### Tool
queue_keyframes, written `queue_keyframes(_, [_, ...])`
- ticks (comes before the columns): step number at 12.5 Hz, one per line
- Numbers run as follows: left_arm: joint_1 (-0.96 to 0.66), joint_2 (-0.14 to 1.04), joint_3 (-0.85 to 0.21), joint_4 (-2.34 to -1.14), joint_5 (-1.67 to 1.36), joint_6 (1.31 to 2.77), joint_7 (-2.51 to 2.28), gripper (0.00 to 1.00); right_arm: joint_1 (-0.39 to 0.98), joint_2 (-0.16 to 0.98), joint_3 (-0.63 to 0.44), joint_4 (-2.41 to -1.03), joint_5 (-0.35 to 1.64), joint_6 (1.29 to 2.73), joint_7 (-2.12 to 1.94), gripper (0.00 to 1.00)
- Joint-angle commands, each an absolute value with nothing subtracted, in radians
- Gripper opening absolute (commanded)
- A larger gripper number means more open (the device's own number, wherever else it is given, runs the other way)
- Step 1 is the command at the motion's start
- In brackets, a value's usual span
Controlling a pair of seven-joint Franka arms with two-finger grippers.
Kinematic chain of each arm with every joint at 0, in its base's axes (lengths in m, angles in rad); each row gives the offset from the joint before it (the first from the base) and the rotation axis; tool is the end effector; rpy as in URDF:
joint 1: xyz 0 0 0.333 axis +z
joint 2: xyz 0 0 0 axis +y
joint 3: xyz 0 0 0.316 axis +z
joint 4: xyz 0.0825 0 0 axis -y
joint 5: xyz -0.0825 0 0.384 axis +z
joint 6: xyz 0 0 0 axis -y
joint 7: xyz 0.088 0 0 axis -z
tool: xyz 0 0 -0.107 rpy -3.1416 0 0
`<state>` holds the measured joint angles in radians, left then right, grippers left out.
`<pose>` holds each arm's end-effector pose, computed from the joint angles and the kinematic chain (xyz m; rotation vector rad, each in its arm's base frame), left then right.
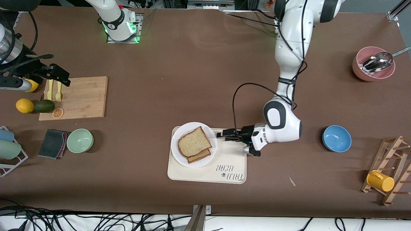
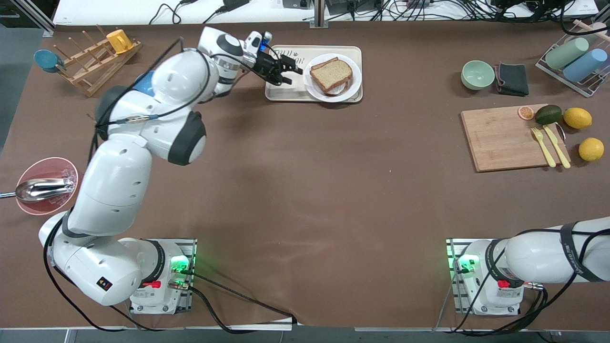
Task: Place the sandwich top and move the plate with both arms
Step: 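Open the left gripper and draw it back from the plate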
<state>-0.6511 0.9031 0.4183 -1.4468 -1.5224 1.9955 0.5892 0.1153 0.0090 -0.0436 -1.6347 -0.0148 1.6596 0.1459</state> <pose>0.6660 -0.2831 0.1829 2.1923 -0.0676 -0.0054 0.5627 0.0391 0.5970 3.1261 -0.1142 0.0273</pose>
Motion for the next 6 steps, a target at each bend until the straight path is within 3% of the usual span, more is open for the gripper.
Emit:
queue_keyframes(1, [-0.649,0.717,0.388,-1.619,-1.352,2.037,0.554,0.82,0.120,0.017,-0.049,-1.611,-0.023,1.638,0.141,1.00])
queue_keyframes(6, [-0.474,0.456,0.195,-1.722,-0.857,2.066,0.295,0.85,0.118,0.017,-0.049,-1.611,-0.018,1.641,0.140,1.00])
